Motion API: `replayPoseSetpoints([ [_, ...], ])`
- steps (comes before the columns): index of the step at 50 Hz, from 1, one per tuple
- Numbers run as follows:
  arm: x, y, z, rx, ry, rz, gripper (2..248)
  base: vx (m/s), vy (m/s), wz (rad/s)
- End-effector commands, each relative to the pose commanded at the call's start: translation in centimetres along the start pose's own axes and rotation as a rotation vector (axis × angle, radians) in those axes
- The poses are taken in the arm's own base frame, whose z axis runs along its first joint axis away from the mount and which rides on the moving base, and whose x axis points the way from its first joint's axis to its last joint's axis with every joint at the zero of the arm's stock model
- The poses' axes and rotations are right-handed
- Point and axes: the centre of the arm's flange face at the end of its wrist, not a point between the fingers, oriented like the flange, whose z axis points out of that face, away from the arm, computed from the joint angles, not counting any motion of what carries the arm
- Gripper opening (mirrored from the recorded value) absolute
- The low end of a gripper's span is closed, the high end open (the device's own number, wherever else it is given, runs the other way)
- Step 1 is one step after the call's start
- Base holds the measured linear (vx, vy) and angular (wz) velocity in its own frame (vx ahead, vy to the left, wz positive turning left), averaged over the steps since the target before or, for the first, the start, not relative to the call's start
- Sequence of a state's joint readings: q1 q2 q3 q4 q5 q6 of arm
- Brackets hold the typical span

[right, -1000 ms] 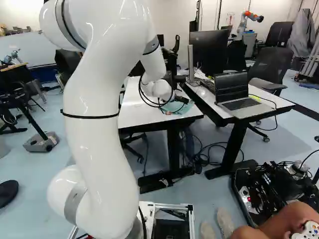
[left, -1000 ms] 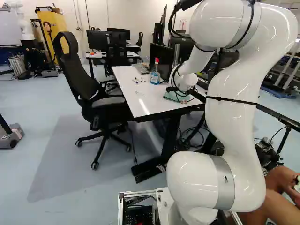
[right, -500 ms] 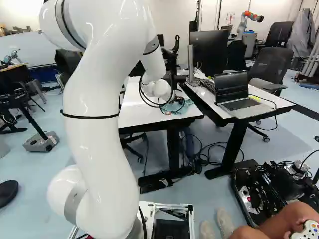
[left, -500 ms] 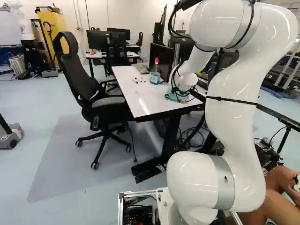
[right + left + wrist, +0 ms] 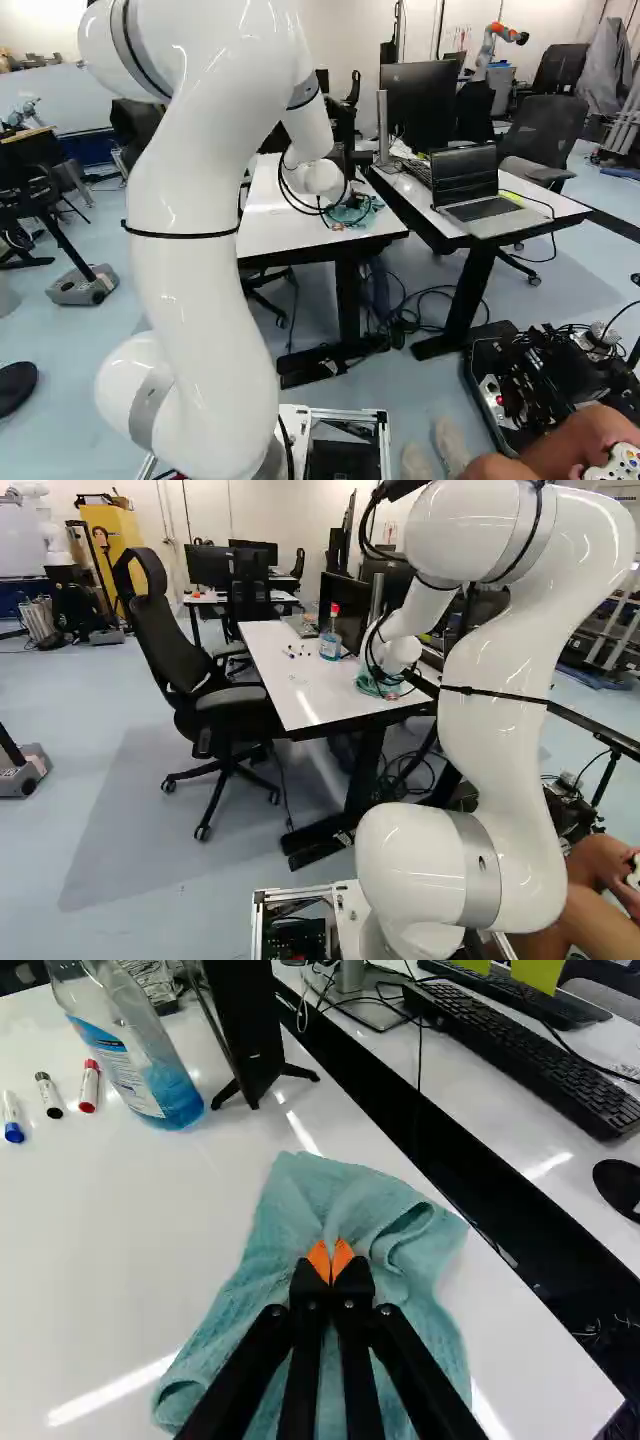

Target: Clean the table with the green towel

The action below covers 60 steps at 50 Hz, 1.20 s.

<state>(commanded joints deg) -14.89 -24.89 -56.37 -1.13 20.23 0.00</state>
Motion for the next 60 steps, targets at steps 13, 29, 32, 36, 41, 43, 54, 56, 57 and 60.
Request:
replayPoseSetpoints([
  [13,0.1,0.0,-0.2,0.0,0.003,0.0,23,0.0,0.0,0.0],
  [29,1.5,-0.4,-1.2,0.005,0.033,-0.004,23,0.0,0.0,0.0],
  [32,1.9,-0.7,-1.3,0.008,0.04,-0.007,23,0.0,0.0,0.0],
  [36,2.3,-1.1,-1.3,0.015,0.042,-0.012,23,0.0,0.0,0.0],
  [41,2.9,-1.8,-1.3,0.024,0.035,-0.02,23,0.0,0.0,0.0],
  [43,3.2,-2.1,-1.2,0.028,0.035,-0.023,23,0.0,0.0,0.0],
  [54,4.5,-3.8,-1.4,0.05,0.045,-0.04,23,0.0,0.0,0.0],
  [56,4.6,-4.1,-1.6,0.054,0.046,-0.043,23,0.0,0.0,0.0],
  [57,4.7,-4.3,-1.7,0.056,0.046,-0.044,23,0.0,0.0,0.0],
  [60,4.8,-4.7,-2.1,0.062,0.047,-0.049,23,0.0,0.0,0.0],
])
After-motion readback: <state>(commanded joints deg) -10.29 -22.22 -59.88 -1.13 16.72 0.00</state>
